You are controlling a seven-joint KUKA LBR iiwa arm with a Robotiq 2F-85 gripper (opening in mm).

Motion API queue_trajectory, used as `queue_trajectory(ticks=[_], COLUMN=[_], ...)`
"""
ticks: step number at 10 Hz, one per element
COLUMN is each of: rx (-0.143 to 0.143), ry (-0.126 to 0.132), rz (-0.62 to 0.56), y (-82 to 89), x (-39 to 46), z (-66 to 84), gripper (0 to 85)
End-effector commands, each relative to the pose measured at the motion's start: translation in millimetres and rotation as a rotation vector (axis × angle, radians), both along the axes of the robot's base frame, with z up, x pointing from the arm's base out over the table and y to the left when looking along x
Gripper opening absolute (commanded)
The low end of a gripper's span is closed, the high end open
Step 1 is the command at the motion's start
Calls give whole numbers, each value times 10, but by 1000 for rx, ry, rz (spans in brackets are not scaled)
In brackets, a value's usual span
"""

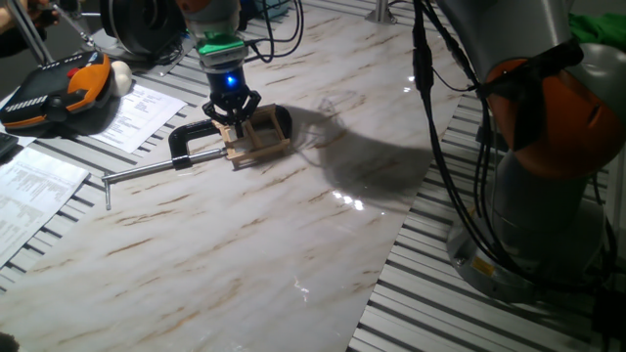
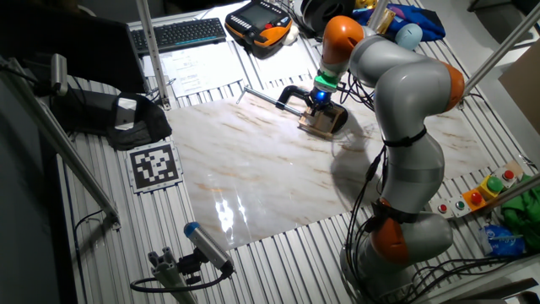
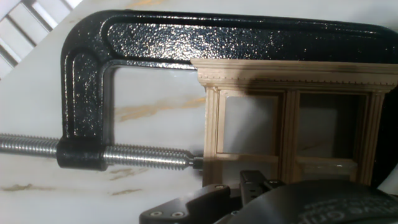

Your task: Open a sliding window

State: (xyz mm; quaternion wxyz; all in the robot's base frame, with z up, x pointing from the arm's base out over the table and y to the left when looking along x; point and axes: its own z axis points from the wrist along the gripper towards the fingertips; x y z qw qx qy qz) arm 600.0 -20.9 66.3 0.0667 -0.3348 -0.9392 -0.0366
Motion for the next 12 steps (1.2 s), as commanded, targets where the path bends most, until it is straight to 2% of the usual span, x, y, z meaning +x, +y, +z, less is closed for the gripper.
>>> queue_trajectory(ticks=[1,4,6,7,8,10,12], rx=[7,25,19,20,35,45,54], ry=[-2,-13,-14,-7,0,0,12], rz=[2,9,1,-3,-7,-19,-31], y=[-1,-1,-1,5,22,55,66], x=[1,1,1,3,10,12,61], z=[0,0,0,1,-4,-73,-77], gripper=[0,0,0,0,0,0,0])
